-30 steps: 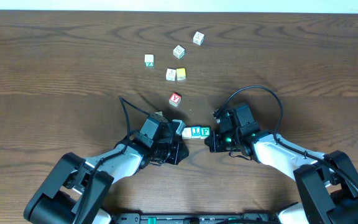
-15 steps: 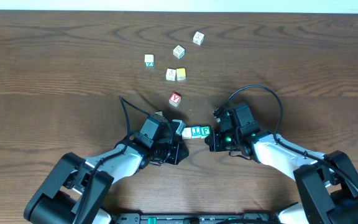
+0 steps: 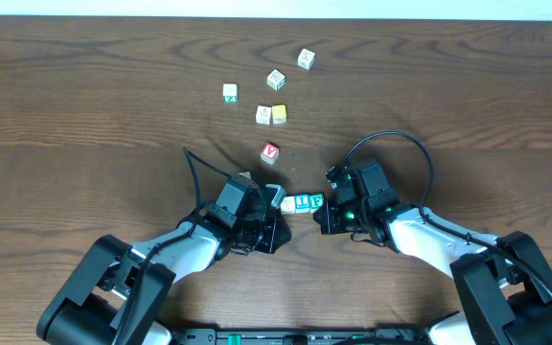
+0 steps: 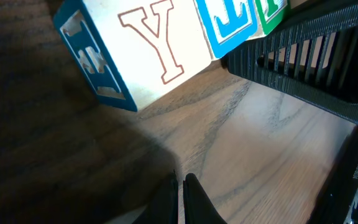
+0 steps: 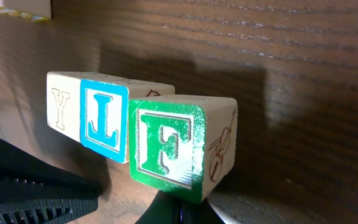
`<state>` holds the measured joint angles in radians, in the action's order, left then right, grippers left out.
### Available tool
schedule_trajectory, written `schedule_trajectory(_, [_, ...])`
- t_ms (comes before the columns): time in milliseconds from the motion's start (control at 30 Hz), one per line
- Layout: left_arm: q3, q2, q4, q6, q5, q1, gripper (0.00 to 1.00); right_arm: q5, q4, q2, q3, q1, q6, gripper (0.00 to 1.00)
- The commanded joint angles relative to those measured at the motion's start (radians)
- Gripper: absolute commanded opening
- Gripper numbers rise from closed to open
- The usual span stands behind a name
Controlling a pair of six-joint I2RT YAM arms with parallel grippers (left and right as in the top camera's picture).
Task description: Lift 3 blocks
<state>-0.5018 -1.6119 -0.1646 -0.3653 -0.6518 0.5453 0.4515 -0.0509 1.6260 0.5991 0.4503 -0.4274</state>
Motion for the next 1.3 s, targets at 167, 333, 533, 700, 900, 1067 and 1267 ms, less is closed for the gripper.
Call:
schedule_trajectory(167, [0.003, 0.002, 0.005, 0.016, 0.028, 0.003, 0.07, -0.014, 0.006, 0.018, -0.012, 0.016, 0.018, 0.01])
schedule_trajectory(333, [0.003, 0.002, 0.003, 0.016, 0.028, 0.003, 0.07, -0.003, -0.024, 0.018, -0.012, 0.036, 0.017, 0.01])
schedule_trajectory(533, [0.003, 0.002, 0.003, 0.013, 0.028, 0.003, 0.07, -0.087, -0.088, 0.018, -0.012, 0.040, 0.017, 0.01])
schedule_trajectory(700, [0.003, 0.002, 0.003, 0.013, 0.028, 0.003, 0.07, -0.072, -0.034, 0.018, -0.012, 0.042, 0.017, 0.01])
schedule_trajectory(900, [0.003, 0.002, 0.003, 0.013, 0.028, 0.003, 0.07, -0.073, 0.011, 0.018, -0.012, 0.042, 0.018, 0.01])
schedule_trajectory(1067, [0.003, 0.002, 0.003, 0.013, 0.028, 0.003, 0.07, -0.072, 0.011, 0.018, -0.012, 0.042, 0.025, 0.01])
schedule_trajectory(1267, [0.003, 0.002, 0.003, 0.013, 0.029, 0.003, 0.07, -0.056, 0.011, 0.018, -0.012, 0.042, 0.025, 0.01])
